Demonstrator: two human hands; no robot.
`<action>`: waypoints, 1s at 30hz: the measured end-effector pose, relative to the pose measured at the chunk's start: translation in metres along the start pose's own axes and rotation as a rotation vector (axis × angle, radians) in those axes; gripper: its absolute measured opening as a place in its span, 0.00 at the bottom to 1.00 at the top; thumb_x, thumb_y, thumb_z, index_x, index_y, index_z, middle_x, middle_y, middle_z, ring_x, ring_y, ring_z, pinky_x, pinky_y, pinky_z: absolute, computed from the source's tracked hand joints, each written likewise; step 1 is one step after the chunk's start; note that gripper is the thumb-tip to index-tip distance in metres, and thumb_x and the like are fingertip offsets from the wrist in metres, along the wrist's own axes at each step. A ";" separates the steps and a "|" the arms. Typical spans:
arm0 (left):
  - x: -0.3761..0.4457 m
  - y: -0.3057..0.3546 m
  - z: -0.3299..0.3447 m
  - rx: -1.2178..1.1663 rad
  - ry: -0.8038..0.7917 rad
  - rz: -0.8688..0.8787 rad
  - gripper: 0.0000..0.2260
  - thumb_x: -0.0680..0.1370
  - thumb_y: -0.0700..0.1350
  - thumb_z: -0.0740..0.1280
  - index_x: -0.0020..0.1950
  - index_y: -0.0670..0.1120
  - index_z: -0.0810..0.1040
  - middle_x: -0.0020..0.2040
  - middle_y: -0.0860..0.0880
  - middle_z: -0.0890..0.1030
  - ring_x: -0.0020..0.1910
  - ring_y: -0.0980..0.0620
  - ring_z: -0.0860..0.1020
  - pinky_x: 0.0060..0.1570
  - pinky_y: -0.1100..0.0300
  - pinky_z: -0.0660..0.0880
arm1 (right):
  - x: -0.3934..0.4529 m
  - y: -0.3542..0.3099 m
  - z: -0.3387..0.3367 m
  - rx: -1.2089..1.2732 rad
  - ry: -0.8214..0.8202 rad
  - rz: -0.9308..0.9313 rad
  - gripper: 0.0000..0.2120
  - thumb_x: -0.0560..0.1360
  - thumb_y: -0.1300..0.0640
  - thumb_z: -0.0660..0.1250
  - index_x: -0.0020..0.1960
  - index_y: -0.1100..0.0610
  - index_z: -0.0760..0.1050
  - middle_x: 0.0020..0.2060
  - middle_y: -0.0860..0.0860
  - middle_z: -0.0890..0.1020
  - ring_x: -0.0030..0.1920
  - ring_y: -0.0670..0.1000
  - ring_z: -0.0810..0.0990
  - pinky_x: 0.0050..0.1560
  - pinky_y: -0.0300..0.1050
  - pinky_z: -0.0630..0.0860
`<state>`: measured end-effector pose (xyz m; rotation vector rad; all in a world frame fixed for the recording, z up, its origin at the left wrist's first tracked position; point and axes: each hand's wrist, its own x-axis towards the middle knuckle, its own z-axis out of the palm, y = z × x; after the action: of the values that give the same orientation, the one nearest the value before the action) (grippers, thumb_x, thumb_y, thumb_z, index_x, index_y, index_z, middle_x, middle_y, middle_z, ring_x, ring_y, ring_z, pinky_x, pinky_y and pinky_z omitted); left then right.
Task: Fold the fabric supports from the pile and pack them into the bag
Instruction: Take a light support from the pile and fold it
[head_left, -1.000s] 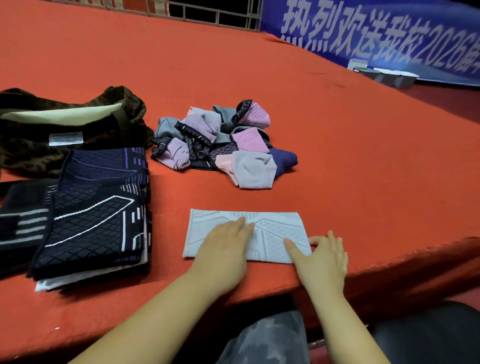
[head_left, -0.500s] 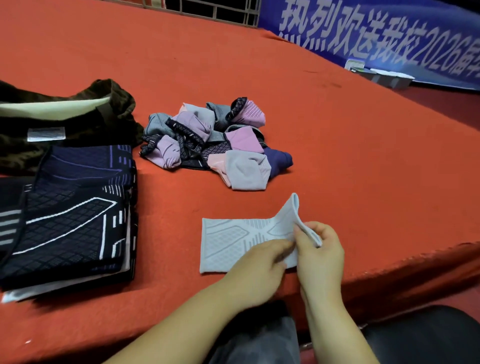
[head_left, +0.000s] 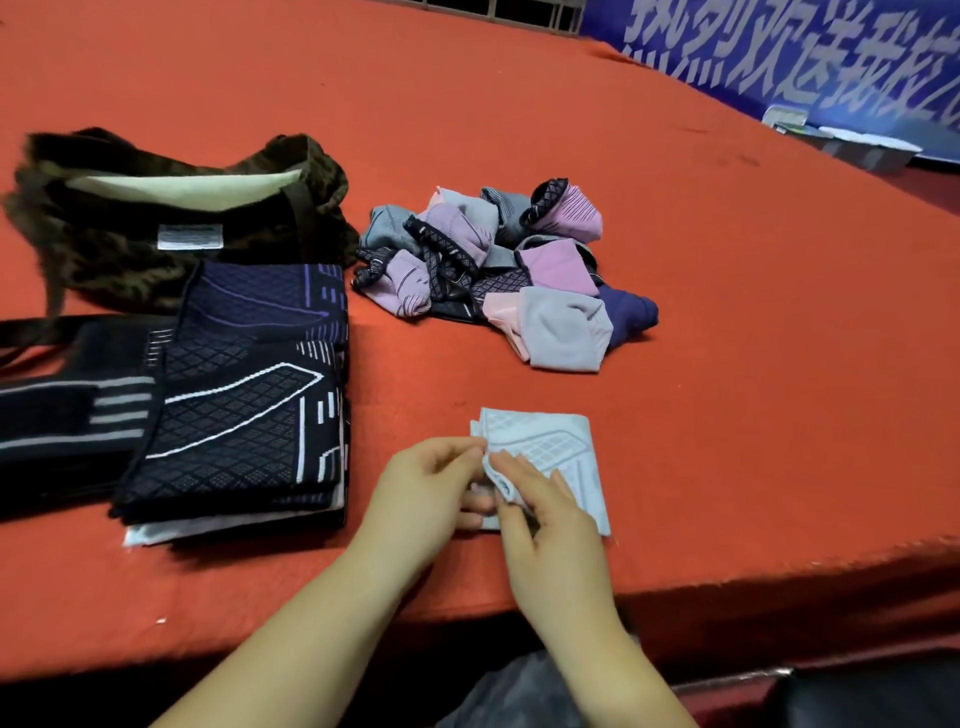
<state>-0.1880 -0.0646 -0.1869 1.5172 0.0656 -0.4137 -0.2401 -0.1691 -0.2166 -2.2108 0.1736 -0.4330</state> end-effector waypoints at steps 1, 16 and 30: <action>0.001 -0.001 -0.001 0.062 0.011 0.028 0.08 0.79 0.40 0.62 0.47 0.47 0.81 0.32 0.53 0.82 0.28 0.57 0.78 0.32 0.64 0.77 | 0.000 0.001 0.002 -0.015 -0.034 -0.016 0.22 0.71 0.58 0.57 0.64 0.51 0.76 0.59 0.32 0.69 0.61 0.23 0.61 0.71 0.31 0.51; 0.004 -0.002 -0.003 0.791 0.142 0.177 0.11 0.75 0.43 0.64 0.54 0.51 0.82 0.54 0.52 0.82 0.56 0.53 0.78 0.56 0.64 0.70 | 0.013 0.004 -0.031 -0.453 -0.296 -0.010 0.39 0.68 0.32 0.38 0.71 0.47 0.67 0.74 0.44 0.61 0.76 0.42 0.49 0.72 0.42 0.36; 0.013 0.008 0.010 1.229 0.005 0.084 0.23 0.77 0.44 0.57 0.72 0.57 0.64 0.65 0.45 0.70 0.64 0.43 0.70 0.62 0.53 0.65 | 0.021 0.033 -0.040 -0.424 -0.026 0.351 0.21 0.76 0.45 0.63 0.66 0.53 0.69 0.75 0.53 0.59 0.76 0.51 0.51 0.74 0.48 0.46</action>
<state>-0.1760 -0.0776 -0.1825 2.7141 -0.3045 -0.3915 -0.2344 -0.2244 -0.2139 -2.5263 0.6814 -0.1807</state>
